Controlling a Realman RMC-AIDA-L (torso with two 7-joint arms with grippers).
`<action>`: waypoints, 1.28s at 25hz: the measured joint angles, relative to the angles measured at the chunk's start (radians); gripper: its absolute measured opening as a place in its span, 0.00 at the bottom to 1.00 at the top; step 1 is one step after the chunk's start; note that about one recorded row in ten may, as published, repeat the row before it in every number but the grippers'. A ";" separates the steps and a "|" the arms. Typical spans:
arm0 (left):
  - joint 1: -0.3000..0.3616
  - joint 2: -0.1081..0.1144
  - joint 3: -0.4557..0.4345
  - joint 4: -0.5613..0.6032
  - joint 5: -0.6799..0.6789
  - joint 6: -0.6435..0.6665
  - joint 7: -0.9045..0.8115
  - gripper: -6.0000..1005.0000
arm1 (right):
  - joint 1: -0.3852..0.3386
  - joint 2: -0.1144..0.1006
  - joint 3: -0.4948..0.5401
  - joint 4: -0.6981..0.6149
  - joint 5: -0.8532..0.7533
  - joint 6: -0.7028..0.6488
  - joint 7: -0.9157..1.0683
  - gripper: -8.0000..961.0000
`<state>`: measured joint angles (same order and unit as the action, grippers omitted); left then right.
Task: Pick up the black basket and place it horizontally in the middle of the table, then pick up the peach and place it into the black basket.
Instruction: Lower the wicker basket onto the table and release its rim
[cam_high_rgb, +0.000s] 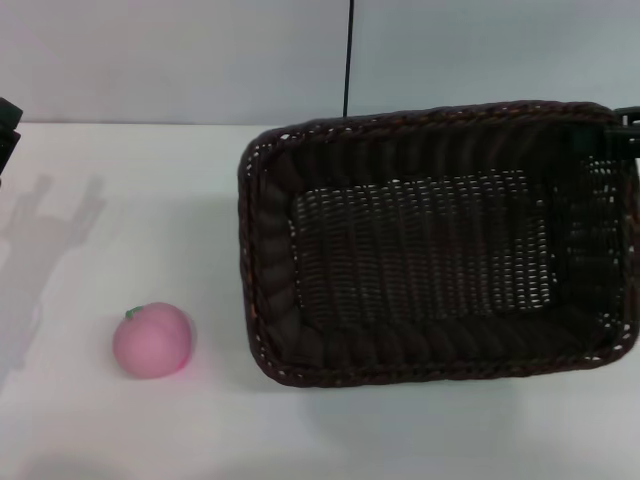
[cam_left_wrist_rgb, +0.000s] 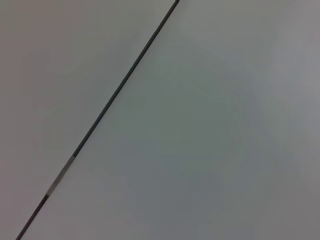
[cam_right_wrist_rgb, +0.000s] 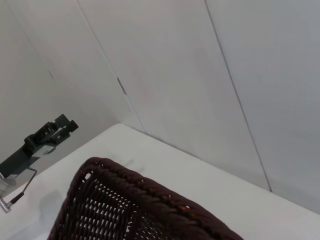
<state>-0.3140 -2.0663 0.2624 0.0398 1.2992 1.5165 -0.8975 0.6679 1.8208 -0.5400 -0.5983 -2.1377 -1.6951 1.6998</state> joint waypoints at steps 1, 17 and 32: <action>-0.001 0.000 0.000 0.000 0.000 -0.002 0.000 0.82 | 0.008 0.001 -0.001 0.020 0.000 0.012 -0.015 0.22; -0.023 -0.001 0.002 -0.002 0.000 -0.027 0.002 0.82 | 0.032 0.042 -0.075 0.047 -0.004 0.145 -0.092 0.22; -0.033 -0.003 0.002 -0.026 0.000 -0.043 0.002 0.82 | 0.061 0.070 -0.125 0.054 0.000 0.277 -0.165 0.23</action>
<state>-0.3467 -2.0692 0.2639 0.0136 1.2993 1.4736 -0.8958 0.7291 1.8909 -0.6652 -0.5441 -2.1379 -1.4179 1.5347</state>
